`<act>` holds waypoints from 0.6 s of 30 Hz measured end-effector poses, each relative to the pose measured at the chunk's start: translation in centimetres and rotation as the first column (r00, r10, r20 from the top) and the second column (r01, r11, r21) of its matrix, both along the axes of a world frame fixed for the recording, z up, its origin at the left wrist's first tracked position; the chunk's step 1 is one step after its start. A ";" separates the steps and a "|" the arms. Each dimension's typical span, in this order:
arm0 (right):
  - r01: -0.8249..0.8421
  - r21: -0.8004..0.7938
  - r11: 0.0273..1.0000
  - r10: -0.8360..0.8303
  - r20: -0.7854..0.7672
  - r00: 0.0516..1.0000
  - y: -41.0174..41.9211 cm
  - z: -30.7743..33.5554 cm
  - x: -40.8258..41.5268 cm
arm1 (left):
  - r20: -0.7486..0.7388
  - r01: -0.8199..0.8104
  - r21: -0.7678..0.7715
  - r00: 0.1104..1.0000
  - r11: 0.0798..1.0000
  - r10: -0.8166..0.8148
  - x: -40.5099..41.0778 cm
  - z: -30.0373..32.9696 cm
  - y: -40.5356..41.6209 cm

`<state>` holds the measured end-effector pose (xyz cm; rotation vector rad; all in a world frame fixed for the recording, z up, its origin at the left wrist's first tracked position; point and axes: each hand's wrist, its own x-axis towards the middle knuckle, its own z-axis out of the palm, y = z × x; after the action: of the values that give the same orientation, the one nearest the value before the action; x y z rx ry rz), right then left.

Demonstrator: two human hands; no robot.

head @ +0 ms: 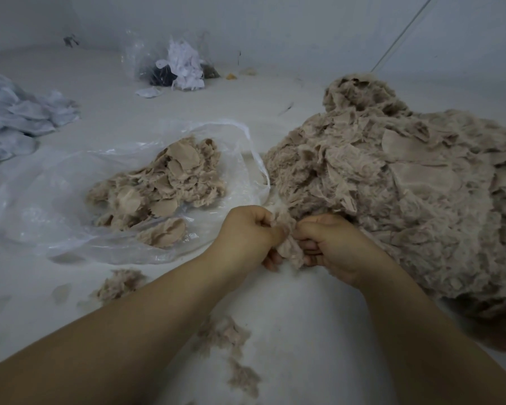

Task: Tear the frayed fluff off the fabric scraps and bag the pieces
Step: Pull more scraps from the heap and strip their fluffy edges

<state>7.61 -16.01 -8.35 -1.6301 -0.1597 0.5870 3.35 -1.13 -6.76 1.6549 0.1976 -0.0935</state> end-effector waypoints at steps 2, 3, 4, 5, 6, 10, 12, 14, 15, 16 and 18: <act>-0.003 0.031 1.000 0.003 0.008 1.000 -0.2 0.2 -0.1 | 0.000 -0.019 -0.035 1.000 0.999 0.019 0.1 -0.1 0.0; -0.045 0.040 0.998 0.044 0.032 0.999 -0.2 0.3 -0.2 | -0.001 -0.023 -0.047 1.000 0.999 0.023 0.1 -0.1 0.1; -0.105 0.037 0.994 0.103 0.065 0.993 -0.2 0.4 -0.3 | -0.003 -0.024 -0.055 1.000 0.998 0.024 0.1 -0.1 0.1; -0.151 0.029 0.988 0.147 0.092 0.985 -0.2 0.5 -0.5 | -0.006 -0.024 -0.064 1.000 0.998 0.024 0.1 -0.1 0.2; -0.165 0.016 0.986 0.162 0.105 0.981 -0.2 0.4 -0.5 | -0.009 -0.021 -0.074 1.000 0.997 0.020 0.2 -0.1 0.3; -0.046 -0.017 0.999 0.047 0.088 0.995 -0.4 0.2 -0.3 | -0.038 0.004 -0.164 0.999 0.986 -0.010 0.1 -0.2 0.7; -0.003 -0.018 1.000 0.004 0.053 0.999 -0.2 0.2 -0.2 | -0.050 0.026 -0.169 0.998 0.985 -0.035 0.0 -0.4 1.1; 0.036 -0.021 0.999 -0.036 0.025 0.999 -0.1 0.2 -0.1 | -0.050 0.070 -0.127 0.996 0.989 -0.077 -0.1 -0.5 1.4; 0.050 -0.018 0.999 -0.050 0.009 0.999 0.0 0.3 -0.1 | -0.049 0.089 -0.114 0.994 0.989 -0.095 -0.2 -0.5 1.5; 0.062 -0.013 0.998 -0.062 -0.008 0.998 0.1 0.4 -0.2 | -0.047 0.109 -0.112 0.992 0.988 -0.115 -0.2 -0.5 1.6; 0.092 0.005 0.996 -0.092 -0.036 0.995 0.2 0.4 -0.1 | -0.047 0.137 -0.106 0.989 0.985 -0.143 -0.2 -0.3 1.8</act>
<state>7.47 -15.84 -7.94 -1.6108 -0.0599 0.5440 3.13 0.65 -7.09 1.5636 0.1156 -0.2519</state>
